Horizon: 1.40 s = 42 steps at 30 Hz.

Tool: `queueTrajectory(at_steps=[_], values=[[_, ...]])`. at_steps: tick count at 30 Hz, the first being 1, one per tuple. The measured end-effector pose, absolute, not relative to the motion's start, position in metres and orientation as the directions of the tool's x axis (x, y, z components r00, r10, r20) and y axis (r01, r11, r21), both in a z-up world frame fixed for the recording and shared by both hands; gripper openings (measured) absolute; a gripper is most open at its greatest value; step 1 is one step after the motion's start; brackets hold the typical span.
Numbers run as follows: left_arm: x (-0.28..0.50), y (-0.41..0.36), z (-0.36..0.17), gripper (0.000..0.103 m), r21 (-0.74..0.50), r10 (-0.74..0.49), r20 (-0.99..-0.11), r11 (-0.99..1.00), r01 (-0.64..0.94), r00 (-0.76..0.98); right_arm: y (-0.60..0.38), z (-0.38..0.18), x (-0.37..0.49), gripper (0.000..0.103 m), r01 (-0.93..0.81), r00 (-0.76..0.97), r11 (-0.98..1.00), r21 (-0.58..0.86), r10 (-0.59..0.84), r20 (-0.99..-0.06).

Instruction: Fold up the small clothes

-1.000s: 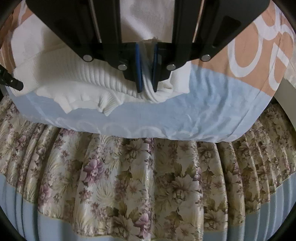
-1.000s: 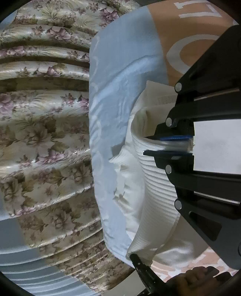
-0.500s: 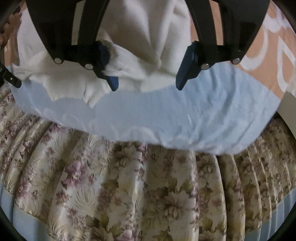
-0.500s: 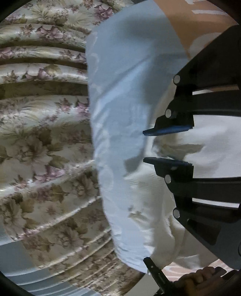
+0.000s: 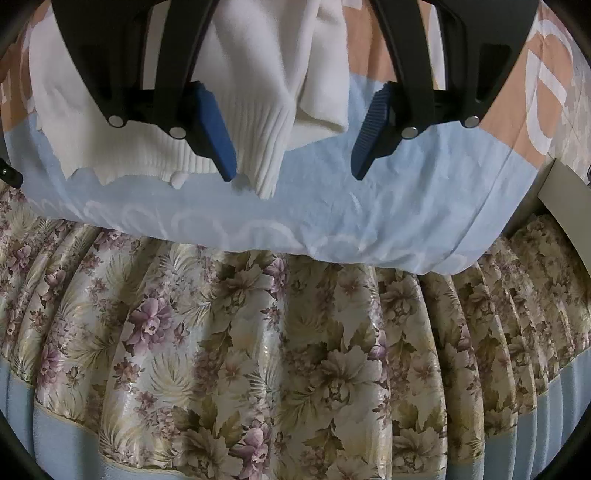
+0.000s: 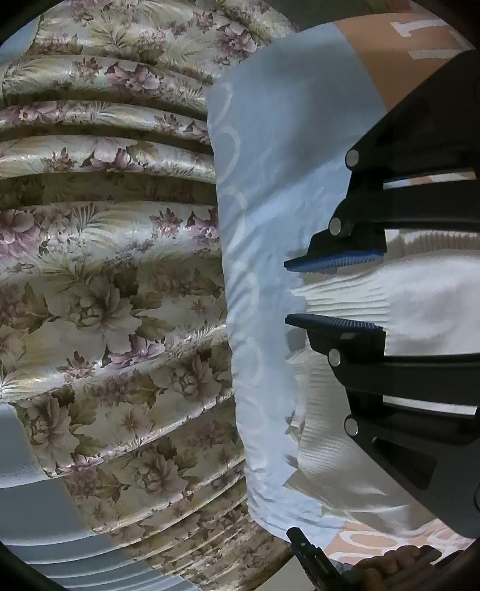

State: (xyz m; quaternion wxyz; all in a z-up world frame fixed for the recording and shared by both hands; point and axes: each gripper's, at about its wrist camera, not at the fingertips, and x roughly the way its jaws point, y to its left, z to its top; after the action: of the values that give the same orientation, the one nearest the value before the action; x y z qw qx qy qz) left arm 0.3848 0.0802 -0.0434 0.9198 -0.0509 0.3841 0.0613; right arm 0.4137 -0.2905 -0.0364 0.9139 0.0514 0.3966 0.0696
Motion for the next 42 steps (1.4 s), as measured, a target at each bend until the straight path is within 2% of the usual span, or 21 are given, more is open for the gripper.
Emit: queueTrajectory(at_steps=[5, 7, 12, 20, 38, 42], values=[[0.378, 0.079, -0.045, 0.065, -0.046, 0.07, -0.715, 0.988, -0.147, 0.696, -0.291, -0.035, 0.404, 0.05, -0.071, 0.686, 0.992, 0.101, 0.122, -0.718], [0.374, 0.078, -0.046, 0.072, -0.048, 0.064, -0.717, 0.989, -0.14, 0.694, -0.291, -0.035, 0.401, 0.07, -0.061, 0.684, 0.994, 0.086, 0.104, -0.722], [0.36, 0.074, -0.05, 0.075, -0.031, 0.076, -0.712, 0.99, -0.139, 0.698, -0.292, -0.037, 0.39, 0.071, -0.063, 0.677, 0.997, 0.038, 0.071, -0.733], [0.33, 0.06, -0.06, 0.082, -0.008, 0.072, -0.715, 0.994, -0.111, 0.696, -0.31, -0.046, 0.363, 0.075, -0.049, 0.651, 0.998, 0.04, 0.062, -0.756], [0.288, -0.018, -0.081, 0.082, -0.036, -0.04, -0.721, 0.999, 0.02, 0.691, -0.316, -0.112, 0.34, 0.076, -0.034, 0.53, 0.991, 0.131, 0.129, -0.838], [0.283, -0.027, -0.087, 0.082, -0.041, -0.052, -0.727, 0.999, 0.033, 0.685, -0.32, -0.12, 0.345, 0.083, -0.02, 0.519, 0.987, 0.161, 0.148, -0.842]])
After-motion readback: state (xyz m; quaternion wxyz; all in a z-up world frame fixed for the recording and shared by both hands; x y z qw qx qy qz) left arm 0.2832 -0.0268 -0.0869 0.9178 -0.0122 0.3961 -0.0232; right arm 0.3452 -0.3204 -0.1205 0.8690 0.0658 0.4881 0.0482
